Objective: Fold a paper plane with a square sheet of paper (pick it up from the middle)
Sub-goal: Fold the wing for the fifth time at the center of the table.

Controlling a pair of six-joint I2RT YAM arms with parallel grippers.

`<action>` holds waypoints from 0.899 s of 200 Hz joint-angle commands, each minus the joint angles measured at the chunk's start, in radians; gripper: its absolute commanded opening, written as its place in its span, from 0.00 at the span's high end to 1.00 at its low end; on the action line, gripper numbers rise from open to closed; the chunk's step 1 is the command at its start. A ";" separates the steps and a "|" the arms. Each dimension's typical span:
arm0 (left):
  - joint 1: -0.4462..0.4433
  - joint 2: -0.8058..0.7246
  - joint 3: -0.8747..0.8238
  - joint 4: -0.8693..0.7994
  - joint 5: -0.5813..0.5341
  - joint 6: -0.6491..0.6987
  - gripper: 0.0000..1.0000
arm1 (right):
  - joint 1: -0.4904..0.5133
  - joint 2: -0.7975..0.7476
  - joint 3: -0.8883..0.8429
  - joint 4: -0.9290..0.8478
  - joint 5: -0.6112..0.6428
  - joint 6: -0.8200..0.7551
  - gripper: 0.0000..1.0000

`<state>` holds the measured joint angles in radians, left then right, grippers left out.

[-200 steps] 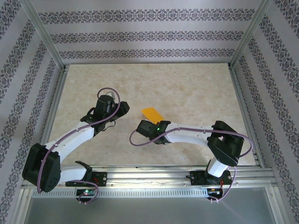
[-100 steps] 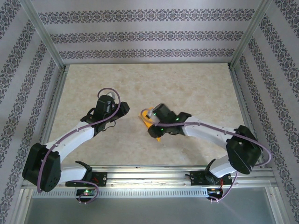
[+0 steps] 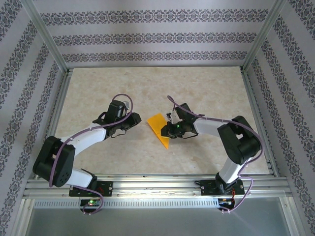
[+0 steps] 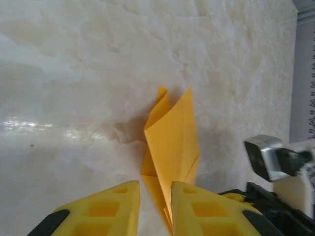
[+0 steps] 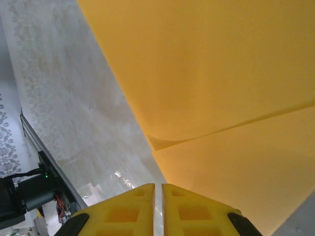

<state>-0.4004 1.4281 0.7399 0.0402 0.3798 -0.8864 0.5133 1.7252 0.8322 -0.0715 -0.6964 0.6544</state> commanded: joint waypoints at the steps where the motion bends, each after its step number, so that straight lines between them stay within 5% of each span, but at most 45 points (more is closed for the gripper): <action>1: 0.014 0.038 0.032 0.077 0.080 -0.021 0.78 | 0.008 0.049 0.001 0.036 -0.022 0.059 0.87; 57: -0.035 0.182 0.064 0.180 0.203 -0.058 0.79 | 0.039 0.085 -0.052 0.065 0.098 0.186 0.86; 106: -0.106 0.348 0.146 0.239 0.242 -0.104 0.81 | 0.070 0.065 -0.165 0.280 0.183 0.422 0.86; 180: -0.116 0.495 0.187 0.193 0.229 -0.063 0.86 | 0.079 -0.041 -0.187 0.301 0.177 0.403 0.80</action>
<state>-0.5114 1.8950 0.9188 0.2279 0.6022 -0.9627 0.5854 1.7142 0.6579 0.2623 -0.5346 1.0679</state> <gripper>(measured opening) 0.155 0.190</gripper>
